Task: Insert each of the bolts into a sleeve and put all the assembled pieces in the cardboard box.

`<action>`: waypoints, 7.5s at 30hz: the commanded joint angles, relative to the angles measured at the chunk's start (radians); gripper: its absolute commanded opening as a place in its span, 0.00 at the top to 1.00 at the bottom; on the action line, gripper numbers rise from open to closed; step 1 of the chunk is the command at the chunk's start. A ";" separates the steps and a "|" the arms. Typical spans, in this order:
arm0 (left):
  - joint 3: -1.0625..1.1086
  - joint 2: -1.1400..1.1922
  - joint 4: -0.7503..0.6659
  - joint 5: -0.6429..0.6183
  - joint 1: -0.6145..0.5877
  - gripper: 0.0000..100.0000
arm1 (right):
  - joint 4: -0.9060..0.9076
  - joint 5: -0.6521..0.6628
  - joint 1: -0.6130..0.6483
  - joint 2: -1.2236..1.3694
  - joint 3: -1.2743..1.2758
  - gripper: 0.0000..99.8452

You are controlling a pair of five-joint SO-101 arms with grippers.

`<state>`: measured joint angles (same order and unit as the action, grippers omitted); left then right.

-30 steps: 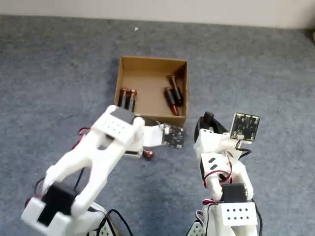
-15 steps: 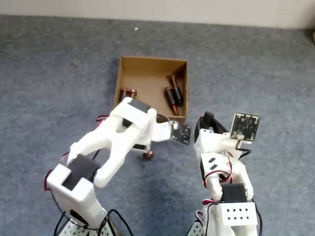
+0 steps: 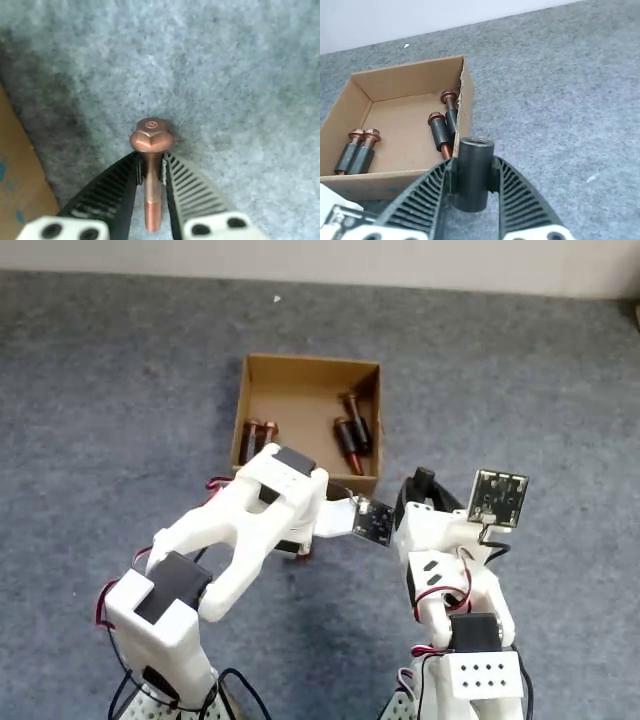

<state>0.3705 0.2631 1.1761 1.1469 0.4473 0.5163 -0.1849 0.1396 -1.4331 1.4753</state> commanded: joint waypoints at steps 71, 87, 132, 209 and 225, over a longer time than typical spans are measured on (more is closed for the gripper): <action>0.905 -1.851 -0.819 -1.260 0.073 0.99 | -0.171 0.342 0.535 -0.403 0.292 0.99; 0.947 -1.853 -0.818 -1.261 0.081 0.99 | -0.197 0.368 0.544 -0.404 0.285 0.99; 0.901 -1.860 -0.503 -1.025 0.140 0.84 | -0.220 0.368 0.430 -0.404 0.294 0.99; 1.325 -2.072 -0.442 -1.020 -0.492 0.99 | -0.613 0.278 0.275 1.225 -0.771 0.99; 1.325 -2.072 -0.442 -1.020 -0.492 0.99 | -0.504 0.281 0.318 1.429 -0.889 0.88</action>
<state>1.6732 -1.8052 0.7618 0.1158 -0.0345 -0.0468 0.1036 0.4465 0.0629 0.6406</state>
